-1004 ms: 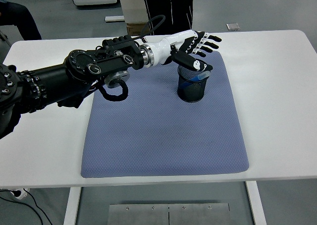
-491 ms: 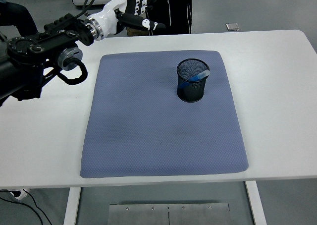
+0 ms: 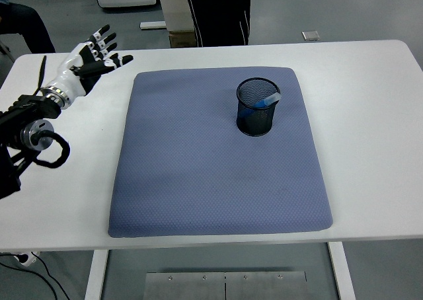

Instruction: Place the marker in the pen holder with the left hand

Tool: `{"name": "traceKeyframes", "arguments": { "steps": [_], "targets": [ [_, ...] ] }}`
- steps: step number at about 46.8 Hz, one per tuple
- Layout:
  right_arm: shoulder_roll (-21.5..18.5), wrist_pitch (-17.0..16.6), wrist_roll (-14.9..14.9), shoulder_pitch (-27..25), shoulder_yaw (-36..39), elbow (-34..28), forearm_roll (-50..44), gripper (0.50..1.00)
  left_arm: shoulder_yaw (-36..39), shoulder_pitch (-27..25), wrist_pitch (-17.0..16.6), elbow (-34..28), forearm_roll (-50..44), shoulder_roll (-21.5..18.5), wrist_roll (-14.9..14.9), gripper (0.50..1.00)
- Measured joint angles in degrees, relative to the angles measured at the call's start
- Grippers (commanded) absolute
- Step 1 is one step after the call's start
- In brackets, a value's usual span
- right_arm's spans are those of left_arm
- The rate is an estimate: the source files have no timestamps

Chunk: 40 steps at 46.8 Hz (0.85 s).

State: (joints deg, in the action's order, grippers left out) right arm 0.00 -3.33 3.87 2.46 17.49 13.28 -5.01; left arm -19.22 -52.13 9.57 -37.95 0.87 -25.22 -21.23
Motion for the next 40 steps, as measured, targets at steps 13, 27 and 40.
{"name": "traceKeyframes", "arguments": {
  "steps": [13,27,40],
  "targets": [
    [0.0,0.0,0.0,0.0,0.0,0.0,0.0,1.000,-5.1,8.6,0.4,0.0,-1.5,-5.2,-5.3,1.000],
    [0.0,0.2,0.0,0.1,0.0,0.0,0.0,1.000,-5.3,11.5,0.5,0.0,-1.6,-7.3,-11.0,1.000],
    [0.0,0.1,0.0,2.0,0.2,0.1,-0.1,1.000,-5.5,11.5,0.7,0.0,-1.5,-7.9,-11.1,1.000]
  ]
}}
